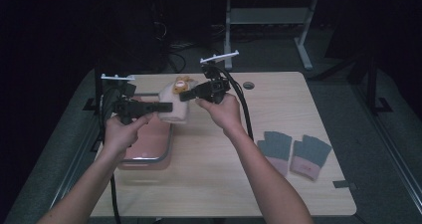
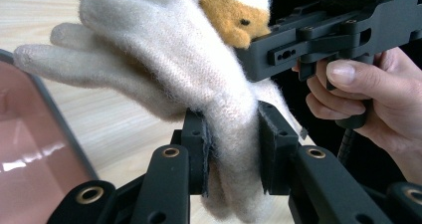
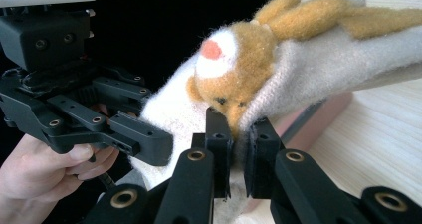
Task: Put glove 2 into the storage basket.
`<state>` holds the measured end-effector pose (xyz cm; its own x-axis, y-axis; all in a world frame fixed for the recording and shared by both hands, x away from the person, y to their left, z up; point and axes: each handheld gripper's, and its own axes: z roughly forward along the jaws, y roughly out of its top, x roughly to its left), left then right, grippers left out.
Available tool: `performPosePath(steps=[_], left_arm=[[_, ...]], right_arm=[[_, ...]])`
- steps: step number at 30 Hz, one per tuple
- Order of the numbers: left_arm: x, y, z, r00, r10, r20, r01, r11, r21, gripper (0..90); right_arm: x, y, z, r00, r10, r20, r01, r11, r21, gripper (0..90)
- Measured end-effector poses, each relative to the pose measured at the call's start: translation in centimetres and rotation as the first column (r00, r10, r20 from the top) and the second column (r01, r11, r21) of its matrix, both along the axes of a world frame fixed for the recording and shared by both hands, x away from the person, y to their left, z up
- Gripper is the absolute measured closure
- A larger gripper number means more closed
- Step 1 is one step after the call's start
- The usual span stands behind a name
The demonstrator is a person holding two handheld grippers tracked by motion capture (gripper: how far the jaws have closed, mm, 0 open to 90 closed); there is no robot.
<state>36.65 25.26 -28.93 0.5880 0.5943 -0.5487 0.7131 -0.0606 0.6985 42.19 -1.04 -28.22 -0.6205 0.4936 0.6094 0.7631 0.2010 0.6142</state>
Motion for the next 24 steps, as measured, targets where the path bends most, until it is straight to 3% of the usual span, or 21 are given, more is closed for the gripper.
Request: performPosePath(steps=[13,24], left_arm=[[-0.3,3.9,0.5,0.9984,0.056,0.0,-0.056,0.9984,-0.002,69.7],[-0.5,5.9,0.0,0.9963,0.083,-0.021,-0.083,0.9965,0.014,69.6]], right_arm=[[1.1,4.3,0.7,0.9985,0.053,0.011,-0.053,0.999,-0.006,83.1],[1.8,6.7,-0.2,0.9961,0.087,-0.016,-0.087,0.996,0.001,83.0]])
